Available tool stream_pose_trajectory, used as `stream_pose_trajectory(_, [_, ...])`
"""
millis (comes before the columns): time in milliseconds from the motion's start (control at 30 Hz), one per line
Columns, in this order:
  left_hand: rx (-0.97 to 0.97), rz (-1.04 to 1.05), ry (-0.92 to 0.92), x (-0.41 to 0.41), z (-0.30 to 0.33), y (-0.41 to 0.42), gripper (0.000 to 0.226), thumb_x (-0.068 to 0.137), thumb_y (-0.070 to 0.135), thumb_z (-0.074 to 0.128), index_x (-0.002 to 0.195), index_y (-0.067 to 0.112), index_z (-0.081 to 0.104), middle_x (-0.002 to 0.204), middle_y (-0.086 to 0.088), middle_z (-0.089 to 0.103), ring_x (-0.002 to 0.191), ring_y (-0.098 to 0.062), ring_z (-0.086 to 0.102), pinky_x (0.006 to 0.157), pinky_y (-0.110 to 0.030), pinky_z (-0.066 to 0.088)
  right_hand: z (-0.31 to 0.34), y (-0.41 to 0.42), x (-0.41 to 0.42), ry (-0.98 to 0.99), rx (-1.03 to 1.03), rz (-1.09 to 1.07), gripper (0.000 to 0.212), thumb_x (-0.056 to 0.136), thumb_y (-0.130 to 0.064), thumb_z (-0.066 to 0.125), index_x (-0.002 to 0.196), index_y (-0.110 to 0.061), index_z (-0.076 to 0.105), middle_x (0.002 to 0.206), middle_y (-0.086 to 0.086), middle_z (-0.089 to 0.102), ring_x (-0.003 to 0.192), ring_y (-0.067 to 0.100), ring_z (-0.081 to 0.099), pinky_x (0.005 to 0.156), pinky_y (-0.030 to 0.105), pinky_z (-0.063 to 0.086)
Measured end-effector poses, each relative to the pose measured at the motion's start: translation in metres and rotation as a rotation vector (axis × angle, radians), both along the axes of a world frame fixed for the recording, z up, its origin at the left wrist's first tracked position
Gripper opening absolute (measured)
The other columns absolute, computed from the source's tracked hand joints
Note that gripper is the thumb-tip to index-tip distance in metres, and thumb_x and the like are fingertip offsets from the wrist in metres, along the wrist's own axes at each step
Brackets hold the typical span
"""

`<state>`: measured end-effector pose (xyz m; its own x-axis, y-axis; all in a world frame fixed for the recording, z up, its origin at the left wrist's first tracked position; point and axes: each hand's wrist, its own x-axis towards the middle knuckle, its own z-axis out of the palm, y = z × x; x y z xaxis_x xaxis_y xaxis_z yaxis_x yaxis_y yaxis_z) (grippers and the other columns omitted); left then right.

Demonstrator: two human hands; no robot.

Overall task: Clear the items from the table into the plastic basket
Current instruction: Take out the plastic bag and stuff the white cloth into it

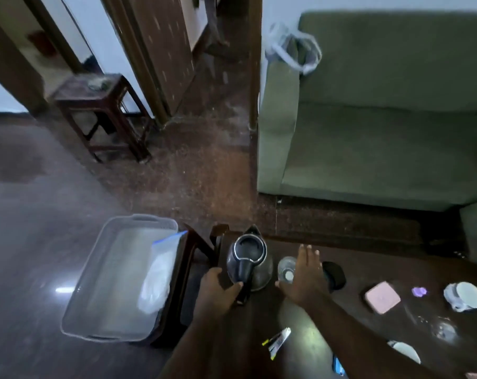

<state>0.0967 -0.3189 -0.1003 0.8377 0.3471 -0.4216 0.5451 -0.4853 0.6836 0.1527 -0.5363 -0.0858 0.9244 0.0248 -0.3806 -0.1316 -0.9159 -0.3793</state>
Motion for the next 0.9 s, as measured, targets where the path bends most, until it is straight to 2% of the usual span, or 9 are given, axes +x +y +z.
stream_pose_trajectory(33, [0.082,-0.041,0.001,0.0,0.015,0.002,0.048,0.075,0.043,0.078,0.112,0.02,0.059,0.113,-0.001,0.063,0.108,-0.021,0.063,0.09,-0.035,0.052,0.013,0.003,-0.003,-0.045,-0.048,0.048,0.114,0.082,-0.06,0.063,0.156,-0.006,-0.005,0.166,0.013,-0.003,0.153,0.033,-0.006,0.124,0.041,0.008])
stream_pose_trajectory(100, [0.23,-0.099,0.003,-0.001,0.053,0.006,0.063,0.078,0.05,0.071,0.13,0.02,0.052,0.129,-0.001,0.057,0.122,-0.024,0.056,0.099,-0.042,0.046,0.044,0.009,-0.009,-0.122,-0.098,0.127,0.104,0.089,-0.061,0.05,0.155,-0.007,-0.008,0.166,0.011,-0.007,0.152,0.031,-0.01,0.124,0.042,0.005])
stream_pose_trajectory(167, [0.375,-0.202,-0.001,-0.008,0.088,0.007,0.077,0.082,0.055,0.063,0.145,0.017,0.039,0.145,-0.003,0.047,0.134,-0.024,0.046,0.107,-0.042,0.041,0.073,0.013,-0.018,-0.166,-0.121,0.184,0.1,0.091,-0.06,0.045,0.155,-0.009,-0.011,0.165,0.011,-0.011,0.152,0.031,-0.013,0.123,0.042,0.002])
stream_pose_trajectory(267, [0.549,-0.264,-0.091,-0.02,0.134,0.013,0.08,0.085,0.051,0.057,0.15,0.016,0.029,0.16,-0.007,0.03,0.148,-0.025,0.027,0.115,-0.039,0.031,0.108,0.016,-0.03,-0.247,-0.185,0.277,0.095,0.093,-0.058,0.039,0.155,-0.008,-0.014,0.165,0.013,-0.016,0.151,0.031,-0.015,0.123,0.042,-0.003])
stream_pose_trajectory(367, [0.658,-0.247,-0.177,-0.04,0.17,0.018,0.08,0.09,0.048,0.052,0.154,0.012,0.022,0.165,-0.012,0.016,0.152,-0.029,0.012,0.119,-0.041,0.022,0.13,0.021,-0.042,-0.322,-0.209,0.349,0.089,0.096,-0.055,0.035,0.154,-0.007,-0.013,0.164,0.014,-0.015,0.152,0.03,-0.014,0.122,0.042,-0.003])
stream_pose_trajectory(500, [0.758,-0.215,-0.173,-0.07,0.19,0.027,0.089,0.093,0.052,0.047,0.157,0.008,0.003,0.167,-0.015,-0.004,0.154,-0.03,-0.004,0.123,-0.043,0.012,0.146,0.045,-0.05,-0.405,-0.148,0.42,0.089,0.096,-0.055,0.038,0.155,-0.008,-0.01,0.165,0.013,-0.011,0.153,0.029,-0.01,0.123,0.042,-0.002])
stream_pose_trajectory(667, [0.867,-0.181,-0.134,-0.095,0.191,0.045,0.094,0.093,0.06,0.041,0.156,0.006,-0.004,0.166,-0.016,-0.007,0.154,-0.031,-0.005,0.124,-0.043,0.012,0.157,0.079,-0.05,-0.48,-0.08,0.536,0.089,0.095,-0.055,0.039,0.156,-0.008,-0.007,0.166,0.012,-0.008,0.153,0.027,-0.008,0.123,0.042,0.001])
stream_pose_trajectory(900, [0.879,-0.124,-0.057,-0.115,0.179,0.084,0.098,0.091,0.063,0.041,0.156,0.004,-0.003,0.166,-0.018,-0.008,0.154,-0.033,-0.005,0.122,-0.045,0.01,0.148,0.128,-0.052,-0.464,-0.092,0.676,0.089,0.095,-0.053,0.042,0.156,-0.006,-0.004,0.166,0.014,-0.007,0.153,0.03,-0.007,0.123,0.043,0.001])
